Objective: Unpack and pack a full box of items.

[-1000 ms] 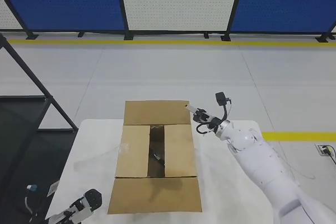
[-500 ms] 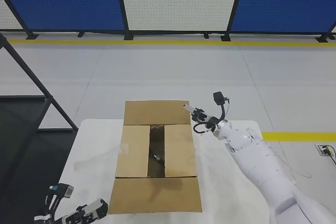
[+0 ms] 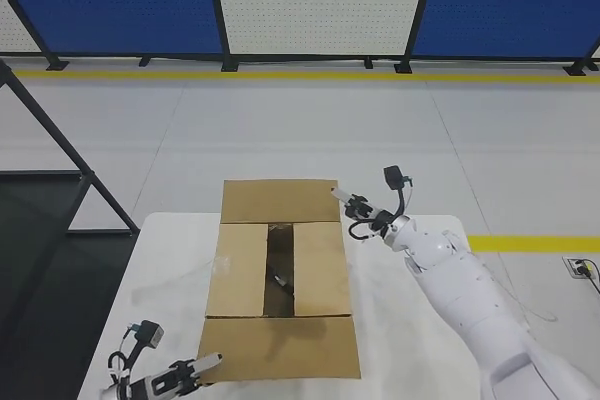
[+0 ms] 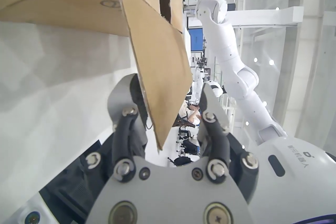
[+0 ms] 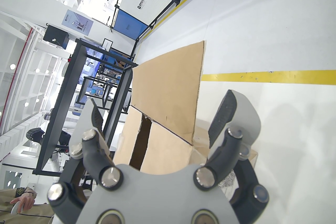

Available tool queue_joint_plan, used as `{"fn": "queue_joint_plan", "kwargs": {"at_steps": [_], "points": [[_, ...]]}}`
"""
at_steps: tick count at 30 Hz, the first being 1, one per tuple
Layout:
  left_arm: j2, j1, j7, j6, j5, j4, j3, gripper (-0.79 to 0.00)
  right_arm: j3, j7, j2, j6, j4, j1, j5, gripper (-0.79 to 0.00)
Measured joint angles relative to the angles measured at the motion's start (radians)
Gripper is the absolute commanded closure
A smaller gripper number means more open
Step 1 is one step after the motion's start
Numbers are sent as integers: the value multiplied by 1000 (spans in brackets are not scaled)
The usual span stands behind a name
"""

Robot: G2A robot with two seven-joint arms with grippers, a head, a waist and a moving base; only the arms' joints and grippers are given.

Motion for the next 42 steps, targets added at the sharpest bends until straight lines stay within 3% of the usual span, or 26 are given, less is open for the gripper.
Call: {"fn": "queue_joint_plan", "kwargs": {"at_steps": [27, 33, 42], "points": [[38, 65, -220, -23, -39, 2, -72, 0, 68, 296, 0, -3, 0, 2, 21, -785], [42, 76, -187, -25, -59, 0, -87, 0, 96, 412, -6, -42, 0, 1, 81, -785], [45, 73, -137, -27, -73, -5, -75, 0, 142, 495, -3, -97, 18, 5, 153, -785]]}}
